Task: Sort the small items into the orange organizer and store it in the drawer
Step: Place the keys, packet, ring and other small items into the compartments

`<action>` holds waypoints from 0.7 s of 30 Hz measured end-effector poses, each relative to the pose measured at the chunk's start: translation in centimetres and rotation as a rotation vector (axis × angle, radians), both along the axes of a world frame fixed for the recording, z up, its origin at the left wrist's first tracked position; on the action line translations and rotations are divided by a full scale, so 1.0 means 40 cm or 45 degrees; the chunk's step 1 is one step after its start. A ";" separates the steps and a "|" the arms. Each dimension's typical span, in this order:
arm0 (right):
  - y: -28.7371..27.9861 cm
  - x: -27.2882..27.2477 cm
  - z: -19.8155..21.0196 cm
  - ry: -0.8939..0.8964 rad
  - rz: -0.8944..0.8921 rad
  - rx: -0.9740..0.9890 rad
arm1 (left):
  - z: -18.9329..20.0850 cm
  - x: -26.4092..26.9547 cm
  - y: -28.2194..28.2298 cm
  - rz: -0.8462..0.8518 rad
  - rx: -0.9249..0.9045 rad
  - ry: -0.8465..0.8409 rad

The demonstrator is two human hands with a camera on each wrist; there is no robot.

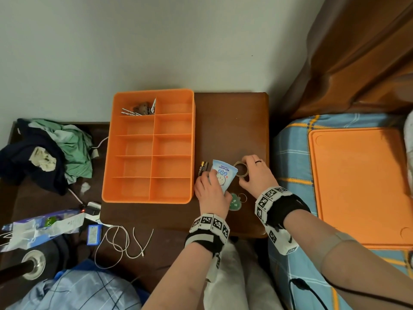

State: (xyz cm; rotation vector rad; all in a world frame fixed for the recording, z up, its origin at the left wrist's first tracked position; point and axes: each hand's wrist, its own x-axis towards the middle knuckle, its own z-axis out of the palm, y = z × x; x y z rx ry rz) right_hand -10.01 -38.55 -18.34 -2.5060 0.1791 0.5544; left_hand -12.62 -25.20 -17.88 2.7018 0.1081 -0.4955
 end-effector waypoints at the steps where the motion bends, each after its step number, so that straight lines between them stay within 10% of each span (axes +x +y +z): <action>1: 0.002 0.003 0.008 -0.016 -0.013 0.021 | 0.007 0.003 -0.001 0.025 -0.071 0.066; 9: 0.017 0.074 0.132 -0.185 -0.116 0.403 | 0.136 0.070 0.016 0.140 -0.684 0.073; 21: 0.199 0.273 0.331 -0.225 -0.181 0.501 | 0.349 0.270 0.267 0.332 -0.690 -0.217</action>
